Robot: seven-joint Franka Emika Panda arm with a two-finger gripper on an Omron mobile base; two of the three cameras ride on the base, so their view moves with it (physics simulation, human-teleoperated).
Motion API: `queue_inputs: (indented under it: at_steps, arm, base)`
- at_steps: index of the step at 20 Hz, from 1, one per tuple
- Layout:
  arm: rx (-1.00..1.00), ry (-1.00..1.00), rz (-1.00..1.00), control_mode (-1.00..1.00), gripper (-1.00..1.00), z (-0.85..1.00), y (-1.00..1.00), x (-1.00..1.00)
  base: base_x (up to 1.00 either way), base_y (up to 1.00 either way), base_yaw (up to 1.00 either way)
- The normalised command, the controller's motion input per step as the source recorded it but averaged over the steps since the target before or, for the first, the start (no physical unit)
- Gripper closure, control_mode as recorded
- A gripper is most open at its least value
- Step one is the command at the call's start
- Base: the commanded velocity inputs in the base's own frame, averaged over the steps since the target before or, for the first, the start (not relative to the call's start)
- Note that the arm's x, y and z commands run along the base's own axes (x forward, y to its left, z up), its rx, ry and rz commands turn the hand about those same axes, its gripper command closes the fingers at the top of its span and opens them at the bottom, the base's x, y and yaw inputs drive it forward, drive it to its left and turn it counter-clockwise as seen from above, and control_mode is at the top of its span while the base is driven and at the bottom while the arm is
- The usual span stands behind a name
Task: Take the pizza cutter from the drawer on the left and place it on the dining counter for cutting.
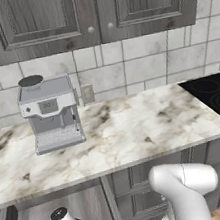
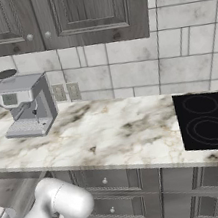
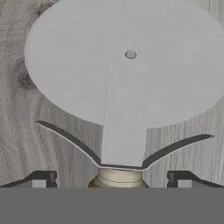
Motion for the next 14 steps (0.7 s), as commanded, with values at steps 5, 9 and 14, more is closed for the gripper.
queue_inputs:
  at_steps: [5,9,14]
  arm:
    - [0.0,0.0,0.0,-1.0,-1.0,-0.13,0.0,0.0]
    - [0.0,0.0,0.0,-1.0,-1.0,0.0,0.01,0.0]
    - [0.0,0.0,0.0,-1.0,-1.0,0.0,0.0,0.0]
  base:
    - [0.0,0.0,0.0]
    - [0.0,0.0,0.0]
    - [0.0,0.0,0.0]
